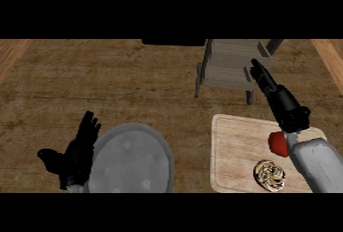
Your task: Pick the bell pepper from the cutting board and place it in the tiered basket
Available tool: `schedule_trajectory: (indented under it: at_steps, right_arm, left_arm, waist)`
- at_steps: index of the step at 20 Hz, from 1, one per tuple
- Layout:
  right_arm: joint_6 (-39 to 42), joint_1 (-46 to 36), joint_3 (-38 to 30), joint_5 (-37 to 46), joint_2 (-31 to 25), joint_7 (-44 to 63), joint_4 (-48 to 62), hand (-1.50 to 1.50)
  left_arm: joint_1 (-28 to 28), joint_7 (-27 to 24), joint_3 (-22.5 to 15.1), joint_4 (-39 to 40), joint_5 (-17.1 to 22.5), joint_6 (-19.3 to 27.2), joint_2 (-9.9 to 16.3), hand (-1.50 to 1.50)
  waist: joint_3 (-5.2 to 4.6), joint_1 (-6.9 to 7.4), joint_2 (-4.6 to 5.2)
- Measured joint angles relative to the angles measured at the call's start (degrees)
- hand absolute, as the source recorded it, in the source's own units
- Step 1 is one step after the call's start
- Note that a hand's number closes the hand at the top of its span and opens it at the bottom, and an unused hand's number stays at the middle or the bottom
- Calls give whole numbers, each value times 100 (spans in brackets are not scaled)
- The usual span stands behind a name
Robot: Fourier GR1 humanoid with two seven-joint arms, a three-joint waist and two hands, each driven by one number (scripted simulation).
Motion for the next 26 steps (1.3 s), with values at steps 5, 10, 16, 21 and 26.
schedule_trajectory:
  at_steps: [5,10,16,21,26]
  right_arm:
    - [-192,846,-828,-1112,684,-687,-31,150]
    - [-618,1488,-1935,-2103,1594,-1812,-207,-150]
    - [-2063,2559,-2047,-1114,1442,-1777,287,-150]
    - [-2623,2919,-1629,-211,570,-593,246,-150]
    - [-2085,3077,-1087,20,-355,1168,-431,-150]
  left_arm:
    - [217,155,229,158,-99,-82,562,0]
    - [408,340,395,329,-129,-320,1126,0]
    - [367,515,480,310,-89,-734,1594,0]
    - [216,673,499,389,-74,-934,1762,0]
    - [168,727,545,499,-52,-1112,1855,0]
  waist:
    - [113,-294,70]
    - [180,-622,31]
    - [87,-404,97]
    - [-13,-252,72]
    - [22,-201,79]
